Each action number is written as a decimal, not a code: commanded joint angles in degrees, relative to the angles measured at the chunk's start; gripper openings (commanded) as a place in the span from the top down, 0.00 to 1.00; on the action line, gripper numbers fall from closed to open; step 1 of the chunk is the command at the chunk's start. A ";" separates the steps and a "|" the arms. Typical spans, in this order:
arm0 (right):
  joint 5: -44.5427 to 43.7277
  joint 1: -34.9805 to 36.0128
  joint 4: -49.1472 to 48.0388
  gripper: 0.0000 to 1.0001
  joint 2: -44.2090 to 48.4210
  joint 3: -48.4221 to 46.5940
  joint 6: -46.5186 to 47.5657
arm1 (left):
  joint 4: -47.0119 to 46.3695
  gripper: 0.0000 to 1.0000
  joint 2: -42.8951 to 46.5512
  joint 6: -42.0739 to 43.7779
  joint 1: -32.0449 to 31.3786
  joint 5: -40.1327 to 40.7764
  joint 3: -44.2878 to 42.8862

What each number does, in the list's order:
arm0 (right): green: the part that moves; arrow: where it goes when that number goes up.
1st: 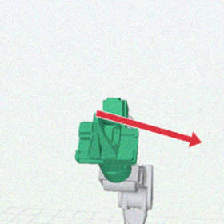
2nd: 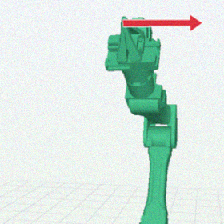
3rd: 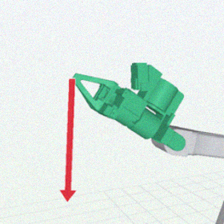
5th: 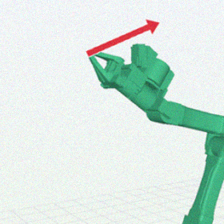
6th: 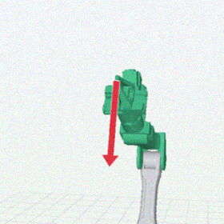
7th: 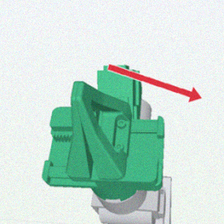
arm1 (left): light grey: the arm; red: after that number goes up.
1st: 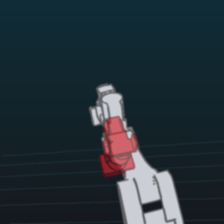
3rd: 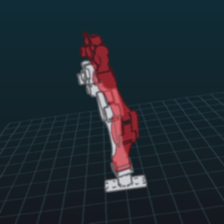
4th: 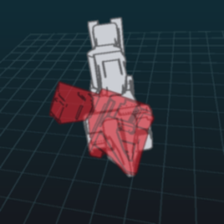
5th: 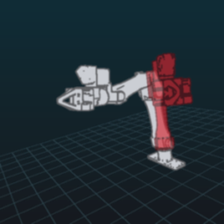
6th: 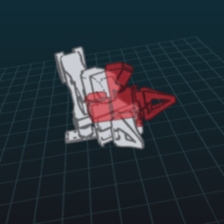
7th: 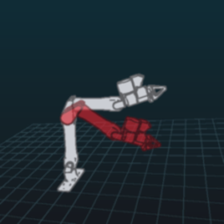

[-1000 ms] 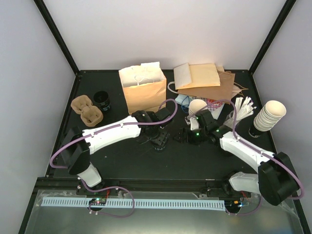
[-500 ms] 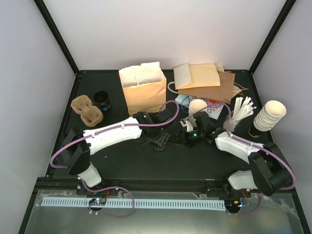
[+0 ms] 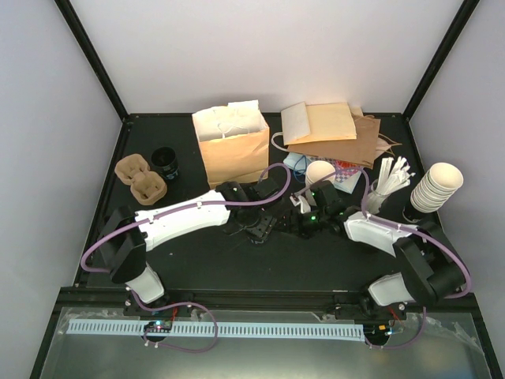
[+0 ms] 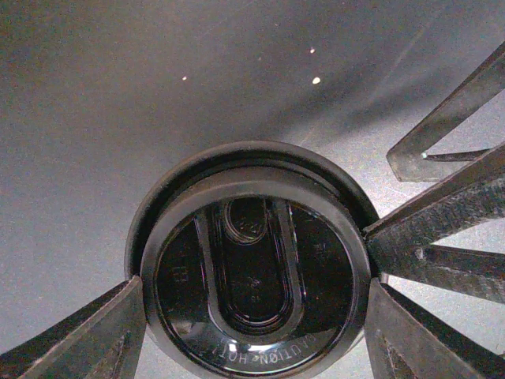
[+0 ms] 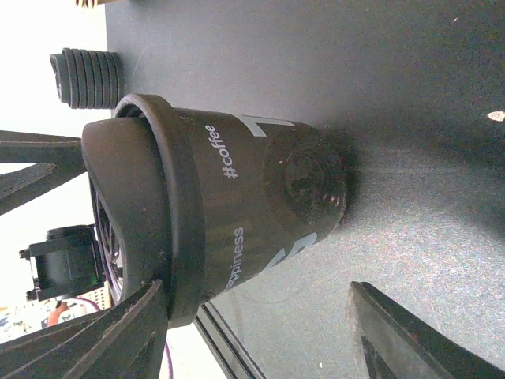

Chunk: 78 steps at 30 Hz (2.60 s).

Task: Pack the takeout coffee

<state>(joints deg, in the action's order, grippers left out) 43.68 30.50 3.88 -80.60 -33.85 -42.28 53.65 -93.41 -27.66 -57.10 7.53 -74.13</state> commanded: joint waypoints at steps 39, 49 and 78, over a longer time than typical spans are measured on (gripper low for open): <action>-13.17 0.65 16.76 0.42 8.02 -4.18 4.95 | -0.66 0.46 -0.67 -0.12 -0.73 -2.49 1.97; -17.46 0.25 21.61 0.39 13.18 -8.11 9.28 | 2.74 0.42 0.84 1.31 -0.73 -0.69 -3.10; -28.81 4.17 35.15 0.18 16.19 -19.69 20.60 | 6.29 0.01 11.63 1.51 2.99 0.76 -5.93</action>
<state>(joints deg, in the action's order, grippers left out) 19.22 32.27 36.51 -64.66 -49.67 -23.90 56.69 -86.94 -26.70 -56.40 5.82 -77.65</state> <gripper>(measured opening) 0.813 0.976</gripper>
